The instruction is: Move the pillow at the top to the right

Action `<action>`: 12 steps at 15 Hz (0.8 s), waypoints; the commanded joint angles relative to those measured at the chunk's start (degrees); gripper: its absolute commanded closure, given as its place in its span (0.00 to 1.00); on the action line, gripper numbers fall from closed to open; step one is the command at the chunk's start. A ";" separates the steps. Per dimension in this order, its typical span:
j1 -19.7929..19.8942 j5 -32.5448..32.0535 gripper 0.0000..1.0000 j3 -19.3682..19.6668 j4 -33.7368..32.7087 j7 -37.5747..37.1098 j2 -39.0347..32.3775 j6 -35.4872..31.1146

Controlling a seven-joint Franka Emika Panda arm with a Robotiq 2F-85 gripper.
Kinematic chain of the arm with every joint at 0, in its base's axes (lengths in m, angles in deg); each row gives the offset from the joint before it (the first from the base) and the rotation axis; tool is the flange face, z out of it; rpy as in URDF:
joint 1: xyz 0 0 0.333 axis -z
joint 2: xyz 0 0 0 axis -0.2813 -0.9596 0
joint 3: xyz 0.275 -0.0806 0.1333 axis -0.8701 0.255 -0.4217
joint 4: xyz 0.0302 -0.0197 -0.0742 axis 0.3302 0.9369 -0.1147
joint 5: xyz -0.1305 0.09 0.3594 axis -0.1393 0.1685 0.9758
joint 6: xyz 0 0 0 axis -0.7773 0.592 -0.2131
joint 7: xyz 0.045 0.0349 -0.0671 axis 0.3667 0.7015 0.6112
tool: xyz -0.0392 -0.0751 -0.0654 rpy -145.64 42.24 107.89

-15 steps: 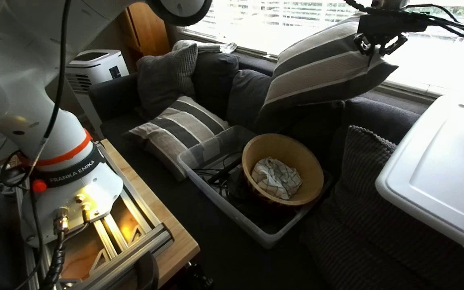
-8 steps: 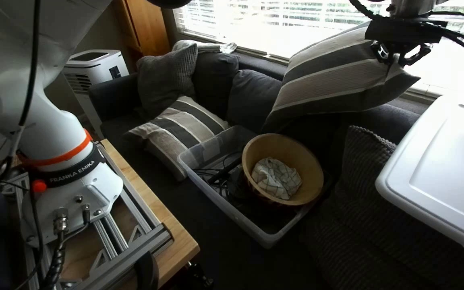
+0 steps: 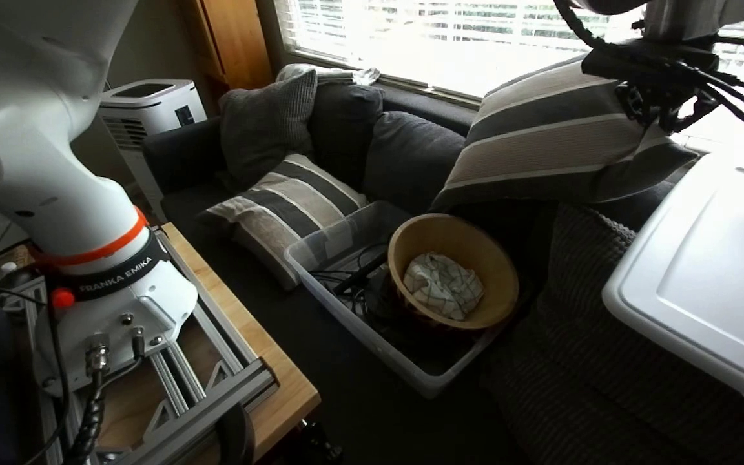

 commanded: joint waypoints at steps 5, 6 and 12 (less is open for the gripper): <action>-2.85 -1.31 0.31 0.94 14.80 2.78 10.28 -26.11; -2.40 -0.03 0.25 -1.25 16.27 5.88 11.50 -29.95; -4.13 -0.11 0.00 -11.11 24.69 12.18 19.43 -20.82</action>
